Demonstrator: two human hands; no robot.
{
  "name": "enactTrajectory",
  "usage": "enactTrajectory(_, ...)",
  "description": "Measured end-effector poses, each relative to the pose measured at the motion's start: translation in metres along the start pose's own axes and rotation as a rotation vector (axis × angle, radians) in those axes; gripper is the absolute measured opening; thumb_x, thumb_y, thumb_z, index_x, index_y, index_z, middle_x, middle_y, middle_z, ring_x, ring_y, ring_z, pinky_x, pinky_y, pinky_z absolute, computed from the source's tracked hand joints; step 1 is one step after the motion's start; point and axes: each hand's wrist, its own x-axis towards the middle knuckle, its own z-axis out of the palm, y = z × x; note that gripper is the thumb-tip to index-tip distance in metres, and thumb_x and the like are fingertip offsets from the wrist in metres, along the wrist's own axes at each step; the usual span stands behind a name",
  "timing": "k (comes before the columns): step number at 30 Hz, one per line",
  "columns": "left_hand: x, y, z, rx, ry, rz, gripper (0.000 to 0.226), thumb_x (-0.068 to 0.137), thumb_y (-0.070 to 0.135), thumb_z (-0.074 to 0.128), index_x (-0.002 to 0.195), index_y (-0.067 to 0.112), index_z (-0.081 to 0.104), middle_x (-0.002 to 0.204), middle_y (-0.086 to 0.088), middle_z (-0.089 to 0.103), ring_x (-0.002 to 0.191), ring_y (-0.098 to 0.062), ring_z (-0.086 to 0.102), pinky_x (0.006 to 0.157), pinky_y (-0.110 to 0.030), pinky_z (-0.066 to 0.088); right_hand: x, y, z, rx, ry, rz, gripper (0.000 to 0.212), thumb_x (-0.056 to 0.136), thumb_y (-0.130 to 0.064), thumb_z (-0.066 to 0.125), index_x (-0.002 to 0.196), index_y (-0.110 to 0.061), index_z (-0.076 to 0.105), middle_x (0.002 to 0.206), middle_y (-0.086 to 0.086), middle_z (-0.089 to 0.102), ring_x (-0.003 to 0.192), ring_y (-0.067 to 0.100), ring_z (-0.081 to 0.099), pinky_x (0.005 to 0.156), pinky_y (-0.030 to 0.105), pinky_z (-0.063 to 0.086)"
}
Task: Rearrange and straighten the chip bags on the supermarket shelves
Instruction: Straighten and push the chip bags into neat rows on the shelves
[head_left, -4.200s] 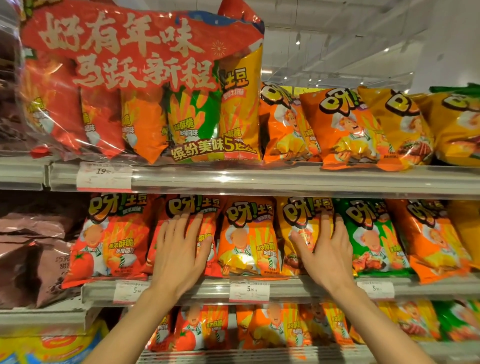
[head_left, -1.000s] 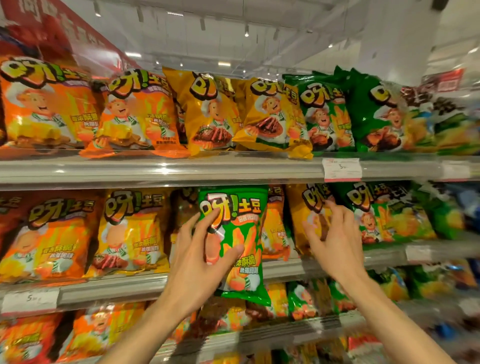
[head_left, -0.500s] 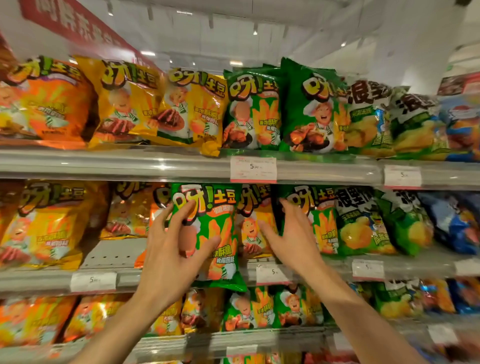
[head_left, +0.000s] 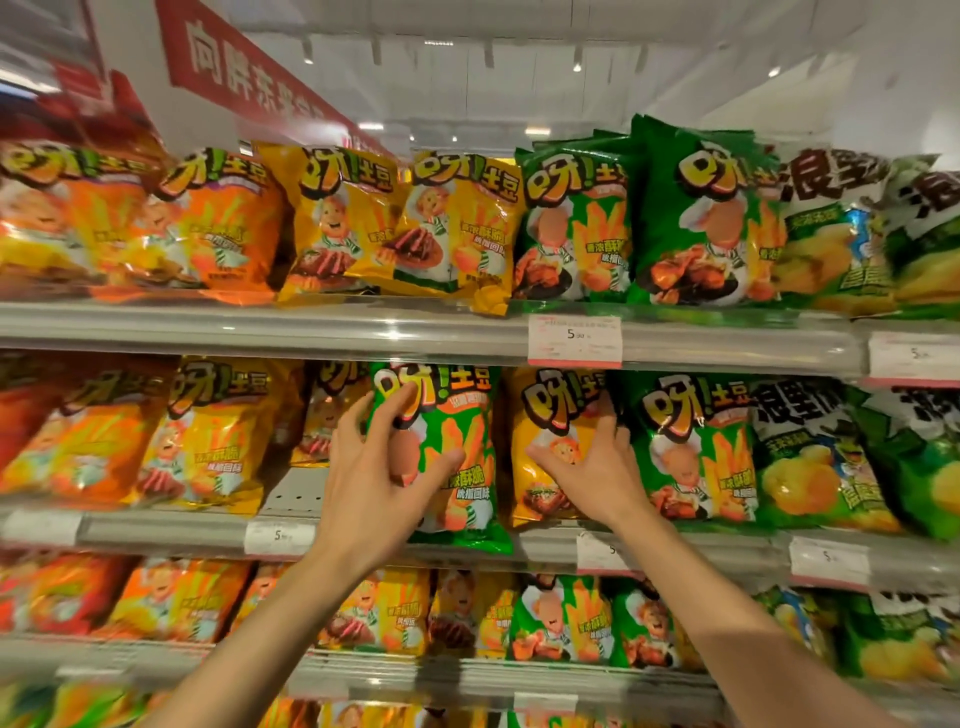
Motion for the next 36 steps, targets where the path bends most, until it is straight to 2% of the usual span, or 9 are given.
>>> enactTrajectory(5, -0.001, -0.014, -0.023, 0.007, -0.006, -0.003, 0.076, 0.073, 0.075, 0.059, 0.142, 0.056, 0.030, 0.151, 0.009, 0.026, 0.145, -0.015, 0.020, 0.114, -0.041, 0.029, -0.001, -0.012, 0.001, 0.011, 0.066, 0.014, 0.110, 0.075, -0.073, 0.065, 0.150, -0.004, 0.024, 0.153, 0.019, 0.028, 0.139, 0.036, 0.033, 0.110, 0.043, 0.035)
enactTrajectory(10, 0.000, -0.027, -0.038, 0.019, -0.002, -0.013, 0.077, 0.073, 0.076, 0.058, 0.142, 0.057, 0.029, 0.153, 0.006, 0.025, 0.146, -0.016, 0.020, 0.115, -0.051, 0.032, -0.002, -0.033, 0.005, -0.021, 0.107, 0.026, 0.108, 0.073, -0.081, 0.058, 0.146, -0.006, 0.032, 0.150, 0.022, 0.031, 0.139, 0.037, 0.031, 0.111, 0.046, 0.036)
enactTrajectory(15, 0.002, -0.035, -0.048, 0.020, -0.001, -0.001, 0.078, 0.074, 0.075, 0.059, 0.143, 0.055, 0.029, 0.152, 0.006, 0.026, 0.144, -0.017, 0.024, 0.113, -0.051, 0.035, -0.012, -0.046, 0.002, -0.133, 0.159, 0.033, 0.110, 0.074, -0.082, 0.054, 0.151, -0.012, 0.022, 0.153, 0.021, 0.026, 0.141, 0.038, 0.027, 0.111, 0.048, 0.033)
enactTrajectory(19, -0.001, -0.031, -0.042, 0.006, -0.022, 0.022, 0.078, 0.075, 0.073, 0.060, 0.144, 0.053, 0.029, 0.154, 0.007, 0.024, 0.145, -0.014, 0.019, 0.115, -0.045, 0.032, -0.028, -0.043, -0.003, -0.205, 0.213, 0.003, 0.108, 0.073, -0.083, 0.054, 0.152, -0.020, 0.017, 0.147, 0.019, 0.033, 0.137, 0.038, 0.032, 0.107, 0.049, 0.035)
enactTrajectory(24, -0.002, -0.021, -0.024, -0.020, -0.037, 0.034, 0.078, 0.075, 0.073, 0.058, 0.144, 0.051, 0.030, 0.152, 0.004, 0.025, 0.145, -0.015, 0.019, 0.115, -0.046, 0.032, -0.053, -0.029, -0.020, -0.272, 0.269, -0.009, 0.113, 0.073, -0.082, 0.054, 0.157, -0.025, 0.006, 0.148, 0.021, 0.032, 0.139, 0.038, 0.029, 0.109, 0.050, 0.032)
enactTrajectory(30, -0.004, 0.000, 0.011, -0.020, -0.069, 0.039, 0.076, 0.079, 0.073, 0.060, 0.144, 0.053, 0.028, 0.155, 0.003, 0.023, 0.146, -0.023, 0.022, 0.112, -0.054, 0.036, -0.074, 0.001, -0.048, -0.362, 0.397, 0.024, 0.112, 0.074, -0.082, 0.054, 0.157, -0.025, 0.005, 0.144, 0.020, 0.035, 0.134, 0.037, 0.033, 0.104, 0.050, 0.035)
enactTrajectory(36, 0.002, 0.034, 0.054, 0.054, -0.103, 0.069, 0.076, 0.082, 0.072, 0.056, 0.147, 0.051, 0.024, 0.157, -0.007, 0.022, 0.147, -0.026, 0.018, 0.115, -0.052, 0.029, -0.083, 0.034, -0.075, -0.366, 0.464, 0.081, 0.110, 0.076, -0.080, 0.053, 0.157, -0.023, 0.005, 0.139, 0.021, 0.036, 0.129, 0.038, 0.033, 0.100, 0.050, 0.035)
